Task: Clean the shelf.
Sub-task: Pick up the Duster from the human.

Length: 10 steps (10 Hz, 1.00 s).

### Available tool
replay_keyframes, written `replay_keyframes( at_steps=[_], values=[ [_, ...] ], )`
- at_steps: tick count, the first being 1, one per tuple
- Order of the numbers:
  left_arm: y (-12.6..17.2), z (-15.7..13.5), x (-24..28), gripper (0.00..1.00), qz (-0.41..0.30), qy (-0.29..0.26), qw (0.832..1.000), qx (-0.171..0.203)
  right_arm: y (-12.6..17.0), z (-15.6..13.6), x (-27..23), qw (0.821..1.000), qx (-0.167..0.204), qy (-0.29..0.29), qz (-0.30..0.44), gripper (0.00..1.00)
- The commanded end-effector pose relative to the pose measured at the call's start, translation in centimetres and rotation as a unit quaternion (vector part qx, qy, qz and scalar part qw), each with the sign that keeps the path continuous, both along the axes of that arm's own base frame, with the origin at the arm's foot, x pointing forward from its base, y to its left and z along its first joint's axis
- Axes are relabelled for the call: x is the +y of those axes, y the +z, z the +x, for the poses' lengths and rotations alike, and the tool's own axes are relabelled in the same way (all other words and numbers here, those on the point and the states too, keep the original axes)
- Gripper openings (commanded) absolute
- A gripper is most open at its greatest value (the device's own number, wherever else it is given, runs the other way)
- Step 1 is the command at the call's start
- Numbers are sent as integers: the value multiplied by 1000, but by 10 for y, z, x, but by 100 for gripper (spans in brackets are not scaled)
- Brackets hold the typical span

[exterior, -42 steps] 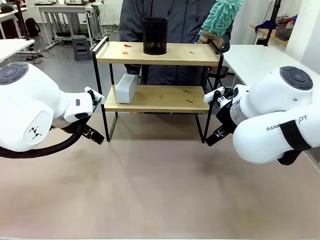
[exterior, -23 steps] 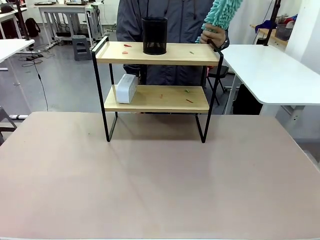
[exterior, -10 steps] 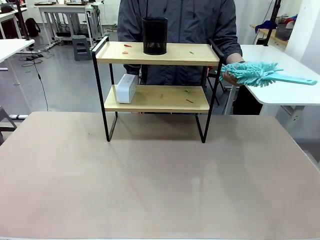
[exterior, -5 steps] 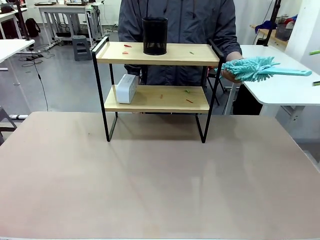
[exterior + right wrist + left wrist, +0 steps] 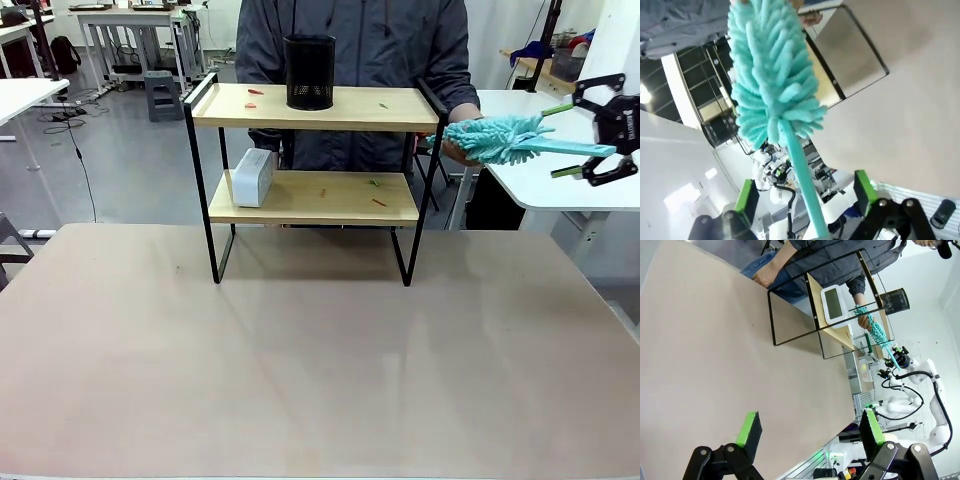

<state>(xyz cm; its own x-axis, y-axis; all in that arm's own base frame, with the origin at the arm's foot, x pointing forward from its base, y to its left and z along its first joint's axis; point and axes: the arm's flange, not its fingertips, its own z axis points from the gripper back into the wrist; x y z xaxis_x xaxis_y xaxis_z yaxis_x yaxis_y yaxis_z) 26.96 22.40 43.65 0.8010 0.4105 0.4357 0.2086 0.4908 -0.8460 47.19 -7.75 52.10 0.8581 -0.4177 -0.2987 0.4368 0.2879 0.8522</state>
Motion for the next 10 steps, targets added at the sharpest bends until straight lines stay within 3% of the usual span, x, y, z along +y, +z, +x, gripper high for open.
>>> replay_keyframes(
  at_steps=[1,3,4,5,6,7,8,9,10],
  values=[
    [1,1,1,100,-3,-3,1000,-17,0,5,3,1000,11,-3,14,100],
    [1,1,1,100,-3,-3,1000,-17,0,3,4,1000,0,-11,13,100],
    [1,1,1,100,-3,-3,1000,-17,1,1,6,1000,-12,-4,13,94],
    [1,1,1,100,-3,-3,1000,-17,0,1,9,1000,-12,0,7,40],
    [1,1,1,100,-3,-3,1000,-17,-1,1,12,1000,-8,5,8,34],
    [1,1,1,100,-3,-3,1000,-17,-1,1,12,1000,-8,4,8,0],
    [1,1,1,100,-3,-3,1000,-17,-1,1,11,1000,-9,2,10,35],
    [1,1,1,100,-3,-3,1000,-17,-1,0,9,1000,-8,3,13,0],
    [1,1,1,100,-3,-3,1000,-17,-1,0,8,1000,-8,1,13,0]
  ],
)
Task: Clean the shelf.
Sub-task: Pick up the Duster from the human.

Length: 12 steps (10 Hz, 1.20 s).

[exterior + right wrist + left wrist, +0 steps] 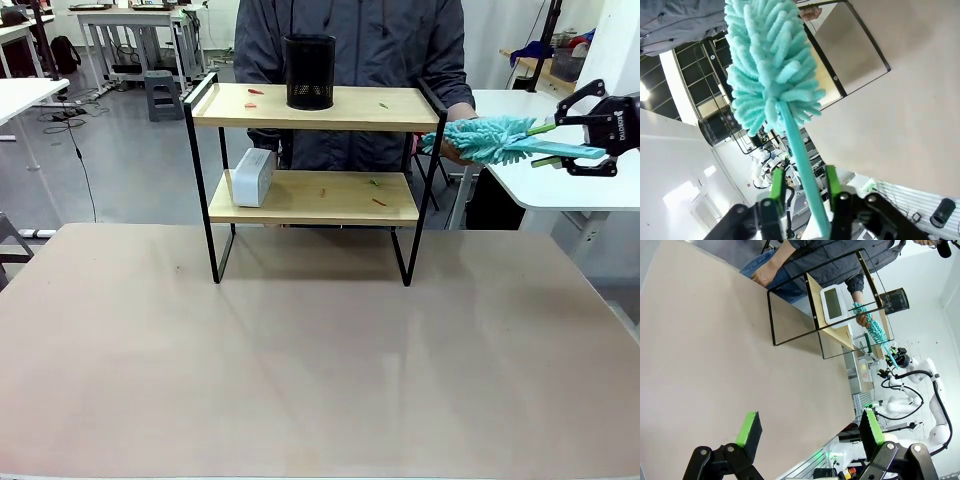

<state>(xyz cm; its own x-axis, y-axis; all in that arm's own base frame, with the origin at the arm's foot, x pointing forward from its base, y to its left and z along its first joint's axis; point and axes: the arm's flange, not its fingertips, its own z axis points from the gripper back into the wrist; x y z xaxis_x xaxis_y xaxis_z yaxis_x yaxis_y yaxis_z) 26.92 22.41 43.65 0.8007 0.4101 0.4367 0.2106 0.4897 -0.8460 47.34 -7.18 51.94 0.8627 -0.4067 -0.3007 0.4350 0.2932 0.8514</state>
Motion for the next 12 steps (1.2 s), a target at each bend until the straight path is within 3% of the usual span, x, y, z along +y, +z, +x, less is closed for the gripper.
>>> replay_keyframes(
  at_steps=[1,9,12],
  values=[
    [1,1,1,100,-3,-2,1000,-16,1,-2,2,1000,-9,-4,14,0],
    [1,1,1,100,-3,-2,1000,-16,5,-7,0,1000,-13,5,18,0],
    [1,1,1,100,-3,-2,1000,-16,40,-49,-47,998,-48,13,34,0]
  ],
)
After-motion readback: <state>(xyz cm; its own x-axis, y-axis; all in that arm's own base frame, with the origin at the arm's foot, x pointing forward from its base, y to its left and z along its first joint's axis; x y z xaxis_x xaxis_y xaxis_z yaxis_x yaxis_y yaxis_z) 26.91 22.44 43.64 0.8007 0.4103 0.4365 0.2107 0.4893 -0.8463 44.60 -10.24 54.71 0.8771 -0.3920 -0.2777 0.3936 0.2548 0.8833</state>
